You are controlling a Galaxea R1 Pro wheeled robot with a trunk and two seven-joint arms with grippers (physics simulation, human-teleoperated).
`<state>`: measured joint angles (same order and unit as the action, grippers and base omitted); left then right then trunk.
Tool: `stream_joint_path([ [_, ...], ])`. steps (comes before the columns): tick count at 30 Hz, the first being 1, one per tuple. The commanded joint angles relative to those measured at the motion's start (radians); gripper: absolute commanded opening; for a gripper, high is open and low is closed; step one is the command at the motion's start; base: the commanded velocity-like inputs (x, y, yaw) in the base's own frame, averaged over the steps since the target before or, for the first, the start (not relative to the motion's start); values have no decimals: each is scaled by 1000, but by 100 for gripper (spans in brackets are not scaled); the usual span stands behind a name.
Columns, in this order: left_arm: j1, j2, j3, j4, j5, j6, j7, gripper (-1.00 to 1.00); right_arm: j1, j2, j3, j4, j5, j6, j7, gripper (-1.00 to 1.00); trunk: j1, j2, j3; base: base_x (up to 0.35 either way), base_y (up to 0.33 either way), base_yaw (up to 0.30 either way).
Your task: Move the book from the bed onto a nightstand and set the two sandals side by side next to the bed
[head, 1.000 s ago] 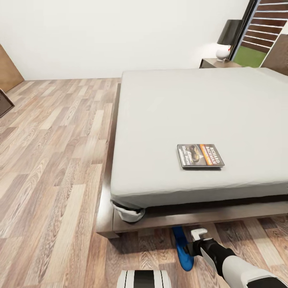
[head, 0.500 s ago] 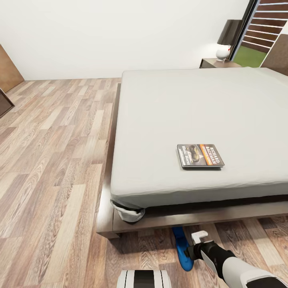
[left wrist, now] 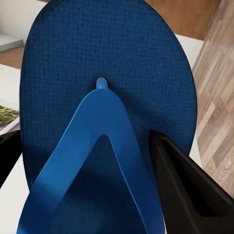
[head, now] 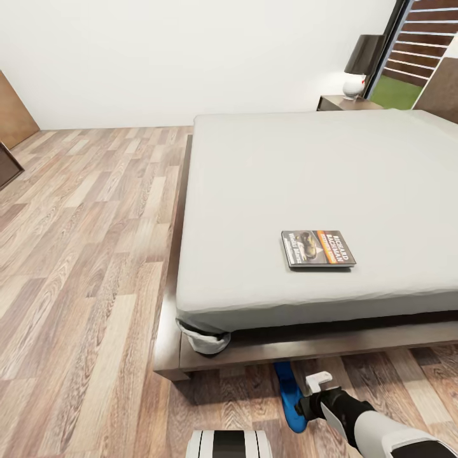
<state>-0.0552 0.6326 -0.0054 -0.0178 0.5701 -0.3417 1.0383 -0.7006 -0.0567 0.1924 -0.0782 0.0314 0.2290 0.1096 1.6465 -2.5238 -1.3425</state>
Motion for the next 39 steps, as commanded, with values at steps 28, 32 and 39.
stream_joint_path([
  [28, -1, -1, -3, -1, 2, 0, 0, -100, 9, -5, 6, 53, 13, 6, 4, 100, -8, 4, 65, 0, 0, 0],
  [32, -1, -1, -3, -1, 2, 0, -1, -100, 11, -13, 7, 54, 13, 6, 4, 100, -10, 5, 81, 0, 0, 0],
  [39, -1, -1, -2, -1, 1, 0, -2, -100, 13, -18, 10, 87, 14, 6, 4, 100, -12, 6, 100, 0, 0, 0],
])
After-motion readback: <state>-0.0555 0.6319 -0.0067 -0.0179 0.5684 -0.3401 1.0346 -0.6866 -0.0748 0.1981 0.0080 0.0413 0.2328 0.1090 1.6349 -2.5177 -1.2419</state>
